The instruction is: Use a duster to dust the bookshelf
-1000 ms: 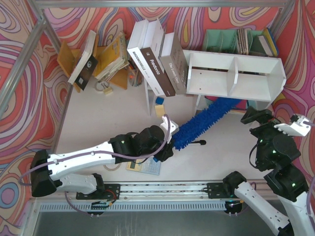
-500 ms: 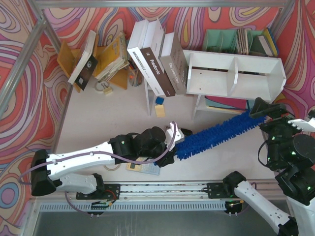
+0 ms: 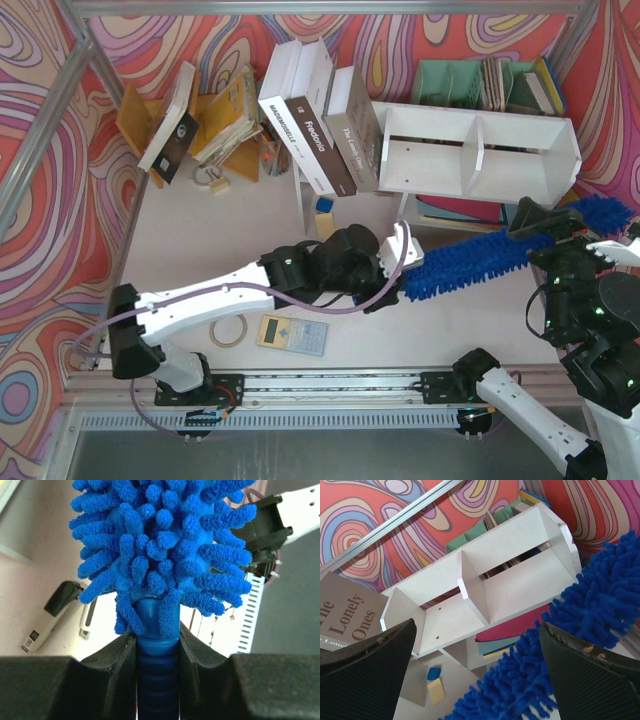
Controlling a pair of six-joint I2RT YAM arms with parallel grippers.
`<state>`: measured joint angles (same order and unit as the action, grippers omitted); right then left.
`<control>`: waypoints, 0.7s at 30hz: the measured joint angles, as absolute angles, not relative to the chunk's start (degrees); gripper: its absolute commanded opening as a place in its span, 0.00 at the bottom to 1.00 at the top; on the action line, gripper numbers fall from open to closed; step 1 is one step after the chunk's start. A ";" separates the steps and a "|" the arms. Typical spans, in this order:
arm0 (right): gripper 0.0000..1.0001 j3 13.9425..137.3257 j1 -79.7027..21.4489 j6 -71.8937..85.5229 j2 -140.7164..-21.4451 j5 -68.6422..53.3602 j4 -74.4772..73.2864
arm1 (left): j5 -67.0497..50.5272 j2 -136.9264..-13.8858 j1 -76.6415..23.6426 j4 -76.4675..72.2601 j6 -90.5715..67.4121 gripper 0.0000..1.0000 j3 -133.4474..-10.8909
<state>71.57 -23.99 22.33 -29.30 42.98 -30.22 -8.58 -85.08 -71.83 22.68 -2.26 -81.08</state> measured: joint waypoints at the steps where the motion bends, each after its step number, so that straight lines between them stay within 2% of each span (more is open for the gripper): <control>1: 0.99 71.57 -23.99 22.33 -29.30 42.94 -30.30 | -8.75 -86.30 -71.57 22.76 -1.76 0.00 -82.21; 10: 0.99 70.19 -23.99 22.22 -29.28 42.68 -29.87 | -11.55 -95.83 -66.96 23.49 1.41 0.00 -90.06; 21: 0.99 63.94 -23.99 22.06 -29.28 42.54 -27.66 | -18.20 -98.52 -60.64 23.49 3.01 0.00 -93.03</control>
<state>63.94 -23.99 22.06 -29.28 42.54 -27.66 -18.20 -98.52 -60.64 23.49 3.01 -93.03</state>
